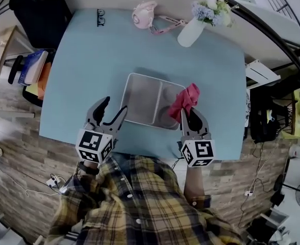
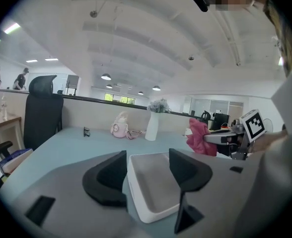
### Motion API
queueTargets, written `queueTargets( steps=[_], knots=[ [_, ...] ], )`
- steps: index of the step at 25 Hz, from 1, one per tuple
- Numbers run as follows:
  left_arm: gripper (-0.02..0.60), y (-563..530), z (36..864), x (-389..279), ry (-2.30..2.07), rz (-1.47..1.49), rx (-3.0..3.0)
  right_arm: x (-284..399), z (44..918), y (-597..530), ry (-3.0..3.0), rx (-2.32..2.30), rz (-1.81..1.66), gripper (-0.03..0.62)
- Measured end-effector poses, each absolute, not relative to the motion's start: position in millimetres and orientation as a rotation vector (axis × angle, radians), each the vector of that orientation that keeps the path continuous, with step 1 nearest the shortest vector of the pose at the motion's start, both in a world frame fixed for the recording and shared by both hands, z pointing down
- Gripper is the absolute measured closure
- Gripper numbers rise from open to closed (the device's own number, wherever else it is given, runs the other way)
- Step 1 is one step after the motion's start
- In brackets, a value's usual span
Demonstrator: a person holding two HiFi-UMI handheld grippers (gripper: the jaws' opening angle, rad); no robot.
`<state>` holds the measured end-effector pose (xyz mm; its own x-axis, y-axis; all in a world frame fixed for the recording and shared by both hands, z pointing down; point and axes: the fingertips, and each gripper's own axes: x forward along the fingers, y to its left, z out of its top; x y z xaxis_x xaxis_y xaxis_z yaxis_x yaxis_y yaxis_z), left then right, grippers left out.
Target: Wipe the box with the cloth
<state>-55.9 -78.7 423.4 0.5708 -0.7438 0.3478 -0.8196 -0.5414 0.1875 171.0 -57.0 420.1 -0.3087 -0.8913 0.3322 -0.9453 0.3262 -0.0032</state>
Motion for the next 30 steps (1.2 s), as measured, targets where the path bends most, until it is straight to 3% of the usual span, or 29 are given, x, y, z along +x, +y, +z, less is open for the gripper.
queueTargets(
  steps=[30],
  knots=[
    [0.405, -75.5, 513.2, -45.1, -1.021, 0.524, 2.384, 127.4, 440.3, -52.6, -2.296, 1.588, 0.341, 0.547]
  ],
)
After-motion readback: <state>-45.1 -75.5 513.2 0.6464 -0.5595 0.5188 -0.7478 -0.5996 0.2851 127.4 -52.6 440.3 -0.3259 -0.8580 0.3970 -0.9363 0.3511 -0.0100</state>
